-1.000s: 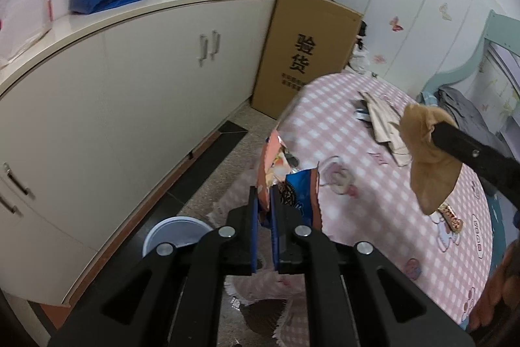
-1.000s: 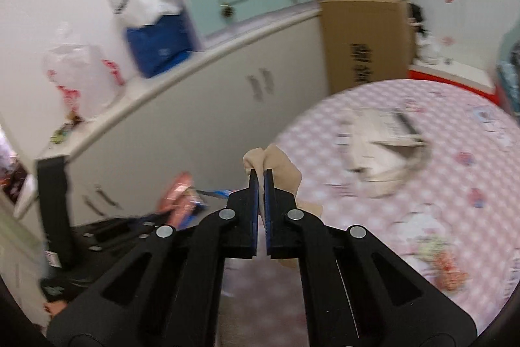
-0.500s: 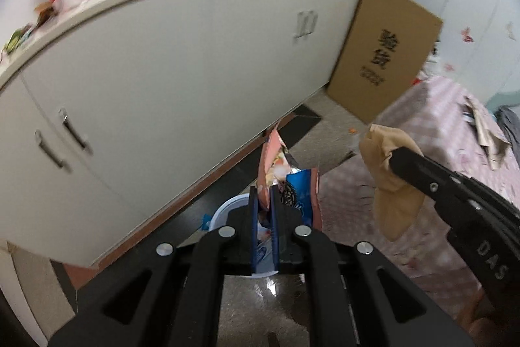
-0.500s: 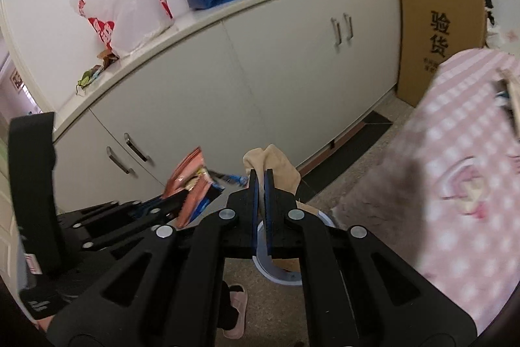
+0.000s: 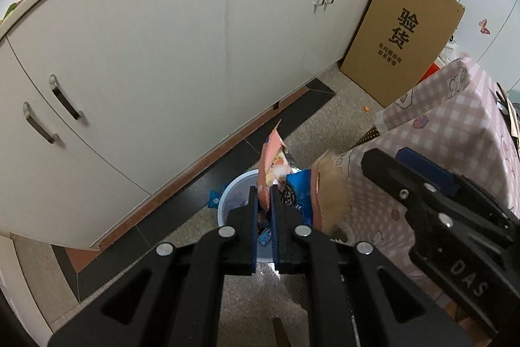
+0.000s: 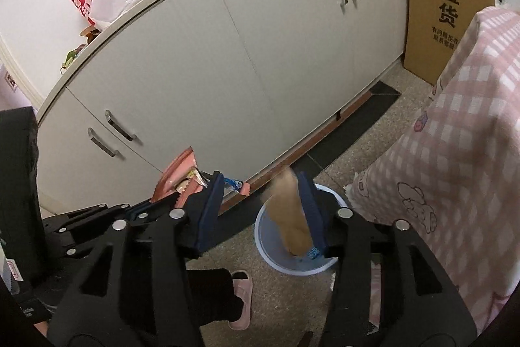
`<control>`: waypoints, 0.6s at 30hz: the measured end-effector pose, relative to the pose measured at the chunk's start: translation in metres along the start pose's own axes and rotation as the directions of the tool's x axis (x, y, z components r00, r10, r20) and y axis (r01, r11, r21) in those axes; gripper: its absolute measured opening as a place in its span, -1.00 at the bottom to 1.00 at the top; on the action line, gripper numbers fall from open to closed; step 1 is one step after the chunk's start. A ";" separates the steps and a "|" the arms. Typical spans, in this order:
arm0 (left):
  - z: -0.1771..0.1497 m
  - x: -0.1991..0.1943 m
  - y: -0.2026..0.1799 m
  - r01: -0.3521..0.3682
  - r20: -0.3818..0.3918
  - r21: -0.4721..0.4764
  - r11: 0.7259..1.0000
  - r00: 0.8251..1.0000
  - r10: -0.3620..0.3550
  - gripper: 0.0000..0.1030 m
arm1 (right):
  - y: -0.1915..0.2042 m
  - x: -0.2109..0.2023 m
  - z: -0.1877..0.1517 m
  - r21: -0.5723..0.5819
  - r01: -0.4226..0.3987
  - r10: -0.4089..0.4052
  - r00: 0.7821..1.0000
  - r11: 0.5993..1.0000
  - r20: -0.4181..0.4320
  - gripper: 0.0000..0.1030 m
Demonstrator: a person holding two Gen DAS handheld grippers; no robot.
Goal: Collect trash
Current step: 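Carry the snack bag and beige cloth to the wastebasket and open both tools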
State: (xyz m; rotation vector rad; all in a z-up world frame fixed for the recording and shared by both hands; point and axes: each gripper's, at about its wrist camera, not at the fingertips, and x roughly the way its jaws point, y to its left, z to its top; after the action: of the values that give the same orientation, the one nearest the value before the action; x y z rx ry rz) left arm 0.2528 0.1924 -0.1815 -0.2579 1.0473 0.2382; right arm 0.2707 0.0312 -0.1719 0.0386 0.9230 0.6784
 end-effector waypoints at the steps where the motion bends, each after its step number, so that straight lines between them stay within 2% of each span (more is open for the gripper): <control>1: -0.001 0.002 -0.001 0.002 -0.004 0.000 1.000 1.000 -0.002 -0.87 | 0.001 0.001 -0.001 -0.004 0.002 -0.002 1.000 1.000 -0.002 -0.07; 9: -0.002 0.011 -0.009 0.020 -0.027 0.010 1.000 0.999 -0.019 -0.87 | 0.000 -0.009 -0.004 -0.022 0.062 -0.061 0.998 0.998 0.025 -0.07; 18: 0.002 0.008 -0.017 0.050 -0.020 0.018 0.999 0.999 -0.050 -0.86 | -0.003 -0.033 -0.001 -0.011 0.100 -0.098 0.989 0.995 0.110 -0.02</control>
State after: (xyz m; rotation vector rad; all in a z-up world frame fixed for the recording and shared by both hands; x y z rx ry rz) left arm 0.2635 0.1773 -0.1862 -0.2696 1.0607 0.1809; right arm 0.2579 0.0100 -0.1499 0.0149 0.8084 0.5858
